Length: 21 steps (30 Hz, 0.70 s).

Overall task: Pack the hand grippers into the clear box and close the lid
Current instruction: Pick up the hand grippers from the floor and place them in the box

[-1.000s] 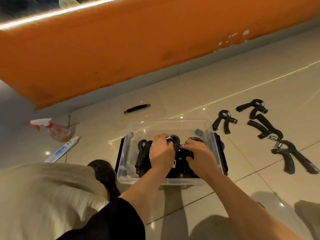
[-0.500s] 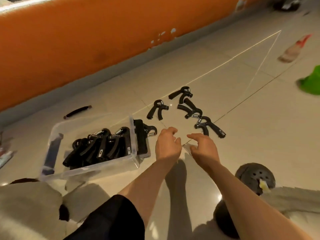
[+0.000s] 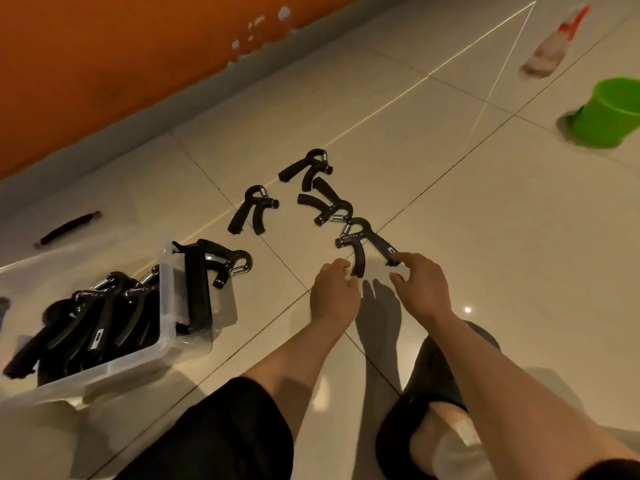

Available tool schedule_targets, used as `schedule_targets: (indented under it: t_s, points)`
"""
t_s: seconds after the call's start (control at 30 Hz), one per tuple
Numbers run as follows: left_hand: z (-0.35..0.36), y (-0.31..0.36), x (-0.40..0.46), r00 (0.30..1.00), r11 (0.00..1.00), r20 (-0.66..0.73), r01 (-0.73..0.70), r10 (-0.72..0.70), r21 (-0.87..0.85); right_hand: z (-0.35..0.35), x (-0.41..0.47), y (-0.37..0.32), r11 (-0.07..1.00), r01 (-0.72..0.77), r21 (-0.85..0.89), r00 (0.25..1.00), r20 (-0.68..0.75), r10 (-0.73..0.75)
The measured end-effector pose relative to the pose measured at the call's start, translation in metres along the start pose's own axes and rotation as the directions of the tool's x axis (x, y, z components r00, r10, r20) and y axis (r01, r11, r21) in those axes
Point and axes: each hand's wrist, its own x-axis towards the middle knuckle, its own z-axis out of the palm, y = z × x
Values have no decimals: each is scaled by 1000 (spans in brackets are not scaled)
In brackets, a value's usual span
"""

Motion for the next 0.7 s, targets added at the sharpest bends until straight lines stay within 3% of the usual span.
schedule_targets:
  t_s: [0.27,0.57,0.7]
  points:
    - [46,9,53,943,968,241,249,-231,-44,26,81,36,985,-165,-57,961,217,174]
    - [64,-8,78,898,878,211,427,-385,-216,61,114,50,956,-289,45,931,247,270]
    - [55,-15,82,896,848,131,444,-425,-289,56,106,45,864,-371,340,916,290,279]
